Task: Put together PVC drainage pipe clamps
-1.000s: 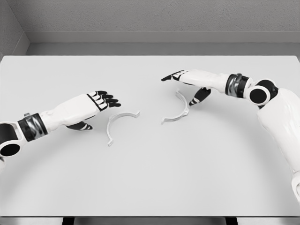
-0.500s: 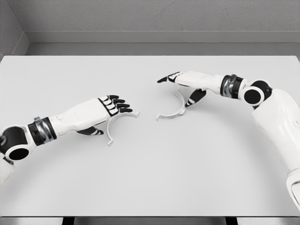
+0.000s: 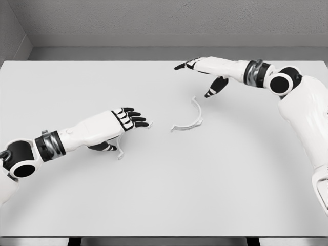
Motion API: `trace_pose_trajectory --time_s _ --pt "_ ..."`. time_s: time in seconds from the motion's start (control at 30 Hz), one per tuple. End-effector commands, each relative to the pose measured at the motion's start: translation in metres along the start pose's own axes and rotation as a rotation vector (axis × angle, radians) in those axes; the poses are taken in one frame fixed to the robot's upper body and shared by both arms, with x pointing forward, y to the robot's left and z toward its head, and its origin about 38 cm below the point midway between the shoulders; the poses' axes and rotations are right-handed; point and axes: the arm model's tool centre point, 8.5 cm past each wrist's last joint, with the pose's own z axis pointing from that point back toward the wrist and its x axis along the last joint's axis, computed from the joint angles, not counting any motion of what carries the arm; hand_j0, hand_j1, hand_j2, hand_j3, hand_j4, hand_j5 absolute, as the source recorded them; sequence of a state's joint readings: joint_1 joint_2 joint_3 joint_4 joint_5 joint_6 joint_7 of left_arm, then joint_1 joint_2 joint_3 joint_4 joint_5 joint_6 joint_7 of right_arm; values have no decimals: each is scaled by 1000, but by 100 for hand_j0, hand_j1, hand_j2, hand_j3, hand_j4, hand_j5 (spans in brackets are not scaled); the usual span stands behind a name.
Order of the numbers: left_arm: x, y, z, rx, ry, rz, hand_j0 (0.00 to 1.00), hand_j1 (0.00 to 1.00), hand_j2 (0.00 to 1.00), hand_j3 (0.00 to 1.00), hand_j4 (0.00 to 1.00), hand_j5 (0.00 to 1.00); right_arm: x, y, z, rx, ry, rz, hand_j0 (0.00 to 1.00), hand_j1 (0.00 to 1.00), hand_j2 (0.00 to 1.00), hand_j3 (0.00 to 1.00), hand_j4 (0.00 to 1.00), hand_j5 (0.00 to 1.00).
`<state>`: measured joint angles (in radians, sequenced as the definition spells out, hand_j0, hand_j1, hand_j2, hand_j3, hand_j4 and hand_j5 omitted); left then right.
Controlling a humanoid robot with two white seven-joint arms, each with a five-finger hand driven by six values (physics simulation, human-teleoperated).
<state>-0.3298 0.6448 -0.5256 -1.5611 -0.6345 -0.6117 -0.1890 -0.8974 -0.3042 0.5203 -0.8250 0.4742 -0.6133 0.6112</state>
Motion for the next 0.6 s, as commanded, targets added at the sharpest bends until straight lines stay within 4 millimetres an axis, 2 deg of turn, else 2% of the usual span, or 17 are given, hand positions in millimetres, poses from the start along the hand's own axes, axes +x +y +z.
trace_pose_trajectory --time_s 0.0,0.13,0.57 --pt "1 -2 -1 -2 -4 6 100 100 100 100 100 100 -1 9 -7 16 6 -25 100 100 100 100 100 100" --pt "2 -2 -1 -2 -4 9 100 100 100 100 100 100 1 9 -14 26 6 -26 100 100 100 100 100 100" --pt "3 -9 -4 -15 -10 20 100 100 100 100 100 100 -3 15 -17 42 22 -45 100 100 100 100 100 100"
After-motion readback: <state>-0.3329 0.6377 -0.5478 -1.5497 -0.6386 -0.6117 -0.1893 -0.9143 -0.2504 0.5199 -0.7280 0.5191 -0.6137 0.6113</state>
